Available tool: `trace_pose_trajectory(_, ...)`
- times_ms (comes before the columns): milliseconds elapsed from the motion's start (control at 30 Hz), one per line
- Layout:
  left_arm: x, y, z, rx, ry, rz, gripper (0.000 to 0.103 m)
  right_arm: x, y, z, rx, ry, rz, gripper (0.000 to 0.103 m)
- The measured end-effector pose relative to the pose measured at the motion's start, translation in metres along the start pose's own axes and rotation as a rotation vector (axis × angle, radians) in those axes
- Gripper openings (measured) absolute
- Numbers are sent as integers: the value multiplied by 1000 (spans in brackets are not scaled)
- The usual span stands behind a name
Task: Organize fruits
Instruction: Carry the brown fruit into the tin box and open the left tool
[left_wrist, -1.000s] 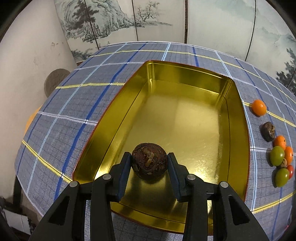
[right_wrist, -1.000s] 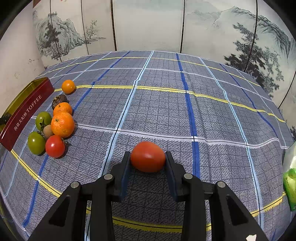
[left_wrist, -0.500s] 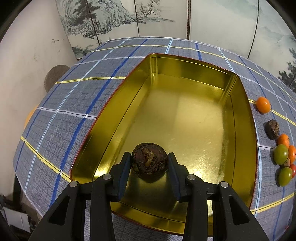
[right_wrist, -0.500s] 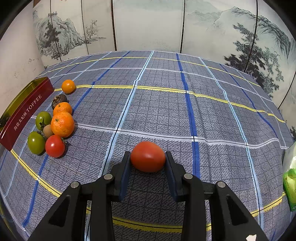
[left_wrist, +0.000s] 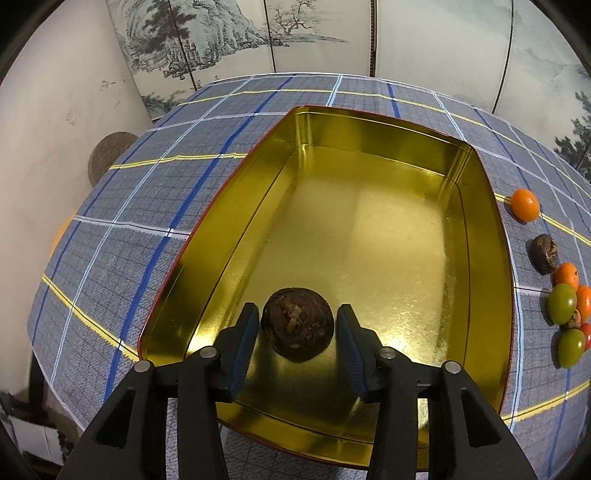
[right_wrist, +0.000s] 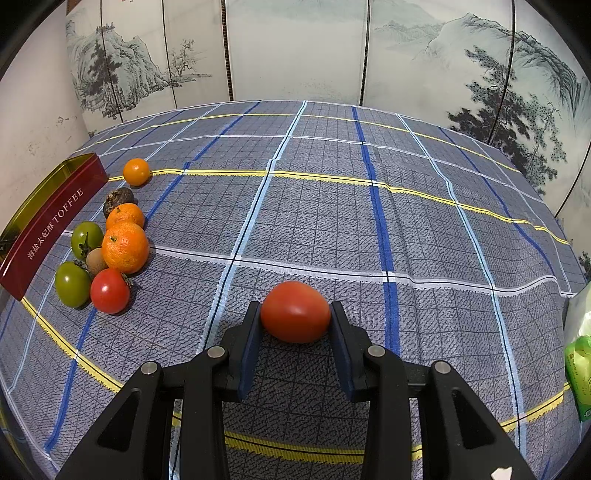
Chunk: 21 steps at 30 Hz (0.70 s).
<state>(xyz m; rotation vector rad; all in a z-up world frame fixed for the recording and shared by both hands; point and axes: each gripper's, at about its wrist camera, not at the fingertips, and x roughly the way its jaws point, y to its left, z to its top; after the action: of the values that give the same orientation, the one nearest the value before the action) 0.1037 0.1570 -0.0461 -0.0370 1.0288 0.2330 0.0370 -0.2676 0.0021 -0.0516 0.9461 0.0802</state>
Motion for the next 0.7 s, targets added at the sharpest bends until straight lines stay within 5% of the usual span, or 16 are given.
trace_pose_trajectory(700,-63,-6,-16,24,-149,2,69,0,0,0,-2,0,0,33)
